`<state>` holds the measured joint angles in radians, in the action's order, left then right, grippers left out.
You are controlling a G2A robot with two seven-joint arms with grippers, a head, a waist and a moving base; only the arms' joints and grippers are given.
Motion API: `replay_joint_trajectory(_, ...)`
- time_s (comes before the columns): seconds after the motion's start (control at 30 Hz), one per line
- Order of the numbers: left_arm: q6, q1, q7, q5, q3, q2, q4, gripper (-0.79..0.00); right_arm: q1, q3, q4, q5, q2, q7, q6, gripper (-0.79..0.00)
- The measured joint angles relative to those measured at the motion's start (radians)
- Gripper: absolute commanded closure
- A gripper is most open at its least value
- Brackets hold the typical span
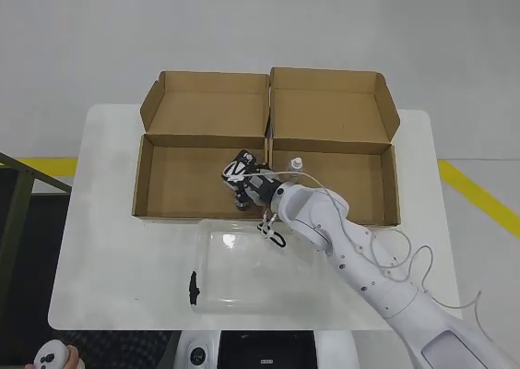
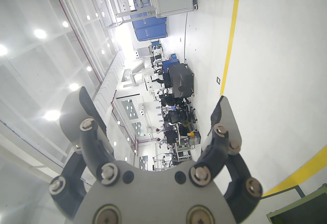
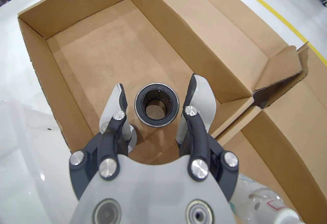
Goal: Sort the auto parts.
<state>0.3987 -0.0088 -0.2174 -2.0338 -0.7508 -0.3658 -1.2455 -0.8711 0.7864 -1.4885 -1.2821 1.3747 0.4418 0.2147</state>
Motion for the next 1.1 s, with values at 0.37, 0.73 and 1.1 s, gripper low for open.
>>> replay_joint_trajectory(0.37,0.0,0.0,0.0,0.0,0.0,0.0,0.0,-0.785,-0.112,0.091,-0.22,-0.054,-0.03,-0.037,0.067,-0.57)
replay_joint_trajectory(0.73,0.0,0.0,0.0,0.0,0.0,0.0,0.0,-0.785,-0.309,0.264,-0.418,-0.095,-0.08,-0.162,0.187,-0.622)
replay_joint_trajectory(1.1,0.0,0.0,0.0,0.0,0.0,0.0,0.0,-0.785,-0.521,0.497,-0.512,-0.137,-0.129,-0.365,0.31,-0.705)
